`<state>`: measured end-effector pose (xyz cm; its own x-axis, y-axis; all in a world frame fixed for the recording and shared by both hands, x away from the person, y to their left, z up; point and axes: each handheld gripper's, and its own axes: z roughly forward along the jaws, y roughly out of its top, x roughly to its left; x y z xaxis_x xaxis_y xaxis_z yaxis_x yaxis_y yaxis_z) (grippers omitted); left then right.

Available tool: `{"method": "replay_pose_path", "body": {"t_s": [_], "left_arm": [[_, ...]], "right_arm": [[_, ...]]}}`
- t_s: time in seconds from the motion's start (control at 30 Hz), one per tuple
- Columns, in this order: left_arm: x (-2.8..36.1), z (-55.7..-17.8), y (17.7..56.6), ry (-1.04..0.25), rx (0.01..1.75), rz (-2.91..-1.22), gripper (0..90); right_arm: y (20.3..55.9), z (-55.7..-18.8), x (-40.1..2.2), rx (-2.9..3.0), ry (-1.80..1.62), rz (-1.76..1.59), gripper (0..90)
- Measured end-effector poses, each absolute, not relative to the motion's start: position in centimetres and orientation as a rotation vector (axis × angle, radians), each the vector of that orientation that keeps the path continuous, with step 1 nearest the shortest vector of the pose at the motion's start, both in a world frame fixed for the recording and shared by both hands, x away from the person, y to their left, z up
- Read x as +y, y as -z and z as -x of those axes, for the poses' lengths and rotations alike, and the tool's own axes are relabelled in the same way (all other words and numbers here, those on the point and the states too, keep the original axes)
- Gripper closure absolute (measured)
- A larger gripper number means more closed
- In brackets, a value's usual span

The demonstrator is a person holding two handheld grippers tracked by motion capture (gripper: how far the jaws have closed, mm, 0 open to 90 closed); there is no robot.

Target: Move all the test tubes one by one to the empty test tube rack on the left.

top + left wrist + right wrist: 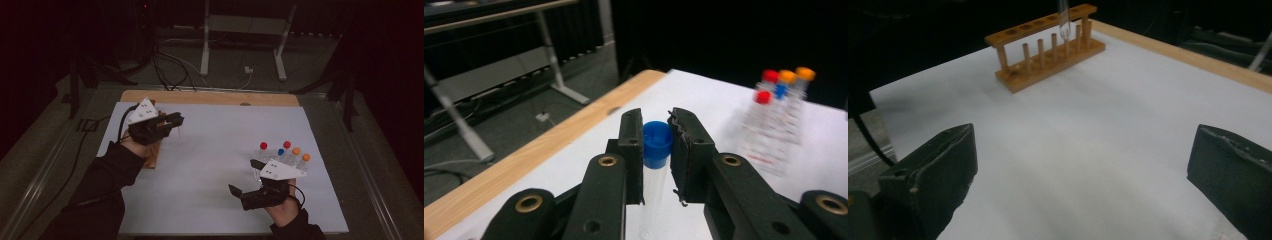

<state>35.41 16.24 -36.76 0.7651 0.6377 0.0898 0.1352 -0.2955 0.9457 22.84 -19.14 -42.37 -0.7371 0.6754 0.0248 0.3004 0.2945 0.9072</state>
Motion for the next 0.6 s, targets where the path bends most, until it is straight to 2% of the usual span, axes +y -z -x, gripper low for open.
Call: {"method": "replay_pose_path", "body": {"t_s": [0.6], "left_arm": [[22.0, -41.0, 36.3, -0.73, 0.882, -1.74, 77.7]], "right_arm": [[42.3, -22.7, -19.4, 2.181, -1.454, -0.866, 0.0]]}}
